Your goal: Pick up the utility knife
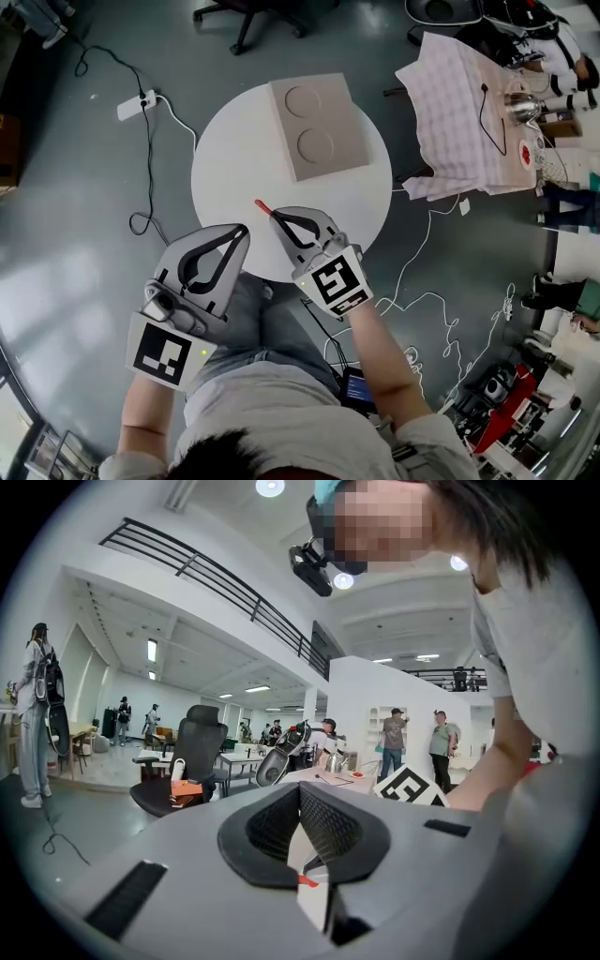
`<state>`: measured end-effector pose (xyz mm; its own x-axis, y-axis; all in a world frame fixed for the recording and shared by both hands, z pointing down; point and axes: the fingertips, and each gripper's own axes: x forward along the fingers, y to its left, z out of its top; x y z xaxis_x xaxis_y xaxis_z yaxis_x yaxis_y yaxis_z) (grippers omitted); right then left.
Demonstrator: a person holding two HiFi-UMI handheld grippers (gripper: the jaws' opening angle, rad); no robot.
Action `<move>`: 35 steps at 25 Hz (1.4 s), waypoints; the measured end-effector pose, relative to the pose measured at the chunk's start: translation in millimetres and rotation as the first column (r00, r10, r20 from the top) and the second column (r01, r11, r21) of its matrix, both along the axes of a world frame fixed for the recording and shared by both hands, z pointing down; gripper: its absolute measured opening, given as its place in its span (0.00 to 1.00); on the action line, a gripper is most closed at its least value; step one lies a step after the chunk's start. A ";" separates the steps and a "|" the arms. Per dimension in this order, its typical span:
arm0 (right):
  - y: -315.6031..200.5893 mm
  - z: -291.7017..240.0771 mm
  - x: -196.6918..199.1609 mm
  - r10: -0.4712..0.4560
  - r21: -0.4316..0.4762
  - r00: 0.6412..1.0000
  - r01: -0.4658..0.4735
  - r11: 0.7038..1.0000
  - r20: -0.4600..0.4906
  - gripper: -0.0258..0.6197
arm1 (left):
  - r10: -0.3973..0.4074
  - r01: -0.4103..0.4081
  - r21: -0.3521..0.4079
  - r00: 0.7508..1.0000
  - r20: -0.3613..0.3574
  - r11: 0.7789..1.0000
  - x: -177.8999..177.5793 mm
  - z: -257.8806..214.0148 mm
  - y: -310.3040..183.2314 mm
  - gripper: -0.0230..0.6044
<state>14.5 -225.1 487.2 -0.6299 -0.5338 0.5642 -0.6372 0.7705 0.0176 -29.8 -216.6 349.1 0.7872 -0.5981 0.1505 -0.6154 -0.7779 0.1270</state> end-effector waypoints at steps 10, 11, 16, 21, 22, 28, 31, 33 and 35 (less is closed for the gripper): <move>20.5 -93.8 33.3 0.170 0.122 0.969 -0.193 0.974 0.179 0.05 | 0.143 -0.142 0.046 0.990 -0.011 0.989 41.2 -22.4 22.5 0.05; 24.5 -104.6 35.9 0.185 0.132 0.963 -0.213 0.968 0.198 0.05 | 0.157 -0.156 0.051 0.988 -0.011 0.986 44.6 -26.5 25.9 0.05; 50.2 -150.3 51.2 0.249 0.175 0.926 -0.306 0.936 0.285 0.05 | 0.218 -0.217 0.073 0.976 -0.012 0.973 62.7 -44.1 47.3 0.05; 78.1 -176.1 67.8 0.294 0.215 0.897 -0.375 0.902 0.330 0.05 | 0.276 -0.273 0.106 0.961 -0.015 0.956 82.3 -53.3 70.1 0.05; 84.1 -179.8 70.3 0.301 0.222 0.893 -0.385 0.896 0.336 0.05 | 0.285 -0.282 0.111 0.958 -0.014 0.953 85.1 -54.5 75.0 0.05; 130.0 -203.2 87.3 0.322 0.268 0.868 -0.435 0.860 0.377 0.05 | 0.320 -0.315 0.138 0.948 -0.008 0.939 100.9 -65.0 116.0 0.05; 140.0 -210.2 90.4 0.323 0.287 0.864 -0.446 0.848 0.387 0.05 | 0.330 -0.324 0.154 0.944 -0.009 0.933 104.9 -68.5 125.0 0.05; 141.2 -213.0 90.3 0.321 0.296 0.860 -0.451 0.842 0.396 0.05 | 0.334 -0.329 0.160 0.942 -0.009 0.931 106.0 -69.4 126.5 0.05; 143.3 -216.8 90.5 0.315 0.306 0.858 -0.453 0.838 0.407 0.05 | 0.335 -0.329 0.165 0.942 -0.008 0.930 106.8 -71.1 128.5 0.05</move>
